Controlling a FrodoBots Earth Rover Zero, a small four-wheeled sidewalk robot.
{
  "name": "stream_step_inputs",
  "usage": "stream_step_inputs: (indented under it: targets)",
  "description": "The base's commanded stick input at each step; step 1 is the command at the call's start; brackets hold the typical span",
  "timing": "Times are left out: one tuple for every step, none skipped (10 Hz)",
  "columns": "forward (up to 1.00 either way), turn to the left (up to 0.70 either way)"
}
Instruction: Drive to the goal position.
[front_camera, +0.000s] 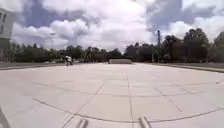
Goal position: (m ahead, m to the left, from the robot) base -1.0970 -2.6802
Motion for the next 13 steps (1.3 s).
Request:
stream_step_inputs:
  targets:
    - [0.70, -0.24]
    - [0.70, -0.20]
    - [0.70, -0.17]
    - [0.70, -0.13]
    - [0.70, -0.09]
    - [0.70, -0.05]
    - [0.70, -0.01]
    - [0.70, 0.00]
    - [0.70, 0.00]
    - [0.70, 0.00]
    - [0.70, 0.00]
    - [0.70, 0.00]
    - [0.70, 0.00]
